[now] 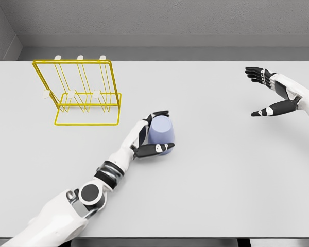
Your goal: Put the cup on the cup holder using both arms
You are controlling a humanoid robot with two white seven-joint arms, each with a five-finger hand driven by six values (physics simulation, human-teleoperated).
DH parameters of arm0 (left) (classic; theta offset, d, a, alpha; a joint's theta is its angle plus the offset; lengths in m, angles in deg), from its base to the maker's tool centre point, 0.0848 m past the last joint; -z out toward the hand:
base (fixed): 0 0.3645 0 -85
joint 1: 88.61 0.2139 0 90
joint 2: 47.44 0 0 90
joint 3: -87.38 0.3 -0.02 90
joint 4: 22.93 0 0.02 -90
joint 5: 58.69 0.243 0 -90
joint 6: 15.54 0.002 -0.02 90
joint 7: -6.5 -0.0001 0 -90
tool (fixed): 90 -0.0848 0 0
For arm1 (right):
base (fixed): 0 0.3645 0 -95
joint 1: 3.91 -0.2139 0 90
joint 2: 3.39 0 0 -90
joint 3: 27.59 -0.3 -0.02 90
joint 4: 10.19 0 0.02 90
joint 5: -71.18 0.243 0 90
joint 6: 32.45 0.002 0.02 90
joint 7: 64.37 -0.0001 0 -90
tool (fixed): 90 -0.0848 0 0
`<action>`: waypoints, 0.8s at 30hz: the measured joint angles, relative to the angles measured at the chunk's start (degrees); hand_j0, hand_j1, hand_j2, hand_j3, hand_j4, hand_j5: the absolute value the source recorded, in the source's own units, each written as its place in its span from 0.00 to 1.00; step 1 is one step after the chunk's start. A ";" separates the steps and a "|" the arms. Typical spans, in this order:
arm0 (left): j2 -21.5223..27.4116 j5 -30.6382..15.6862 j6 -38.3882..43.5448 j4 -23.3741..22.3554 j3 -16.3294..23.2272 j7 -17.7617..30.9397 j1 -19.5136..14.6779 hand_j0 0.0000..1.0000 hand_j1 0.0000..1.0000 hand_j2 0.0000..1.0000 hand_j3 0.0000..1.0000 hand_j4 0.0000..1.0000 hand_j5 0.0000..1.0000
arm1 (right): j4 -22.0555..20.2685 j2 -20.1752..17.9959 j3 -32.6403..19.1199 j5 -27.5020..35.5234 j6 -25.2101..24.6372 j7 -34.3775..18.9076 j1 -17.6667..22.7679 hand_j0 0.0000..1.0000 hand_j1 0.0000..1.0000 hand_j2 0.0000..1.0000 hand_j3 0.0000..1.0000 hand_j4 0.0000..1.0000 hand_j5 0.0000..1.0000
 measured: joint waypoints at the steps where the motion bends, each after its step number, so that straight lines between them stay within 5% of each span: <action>1: 0.00 0.00 -0.02 0.01 0.01 0.00 0.00 0.70 0.70 0.70 0.70 0.70 0.70 | 0.00 0.01 0.01 0.00 0.00 0.00 0.00 1.00 1.00 1.00 1.00 1.00 1.00; 24: 0.38 0.59 0.10 2.71 -0.73 0.06 0.62 0.71 0.71 0.71 0.71 0.71 0.71 | 0.25 0.05 0.05 -0.09 -0.17 0.00 0.26 1.00 1.00 1.00 1.00 1.00 1.00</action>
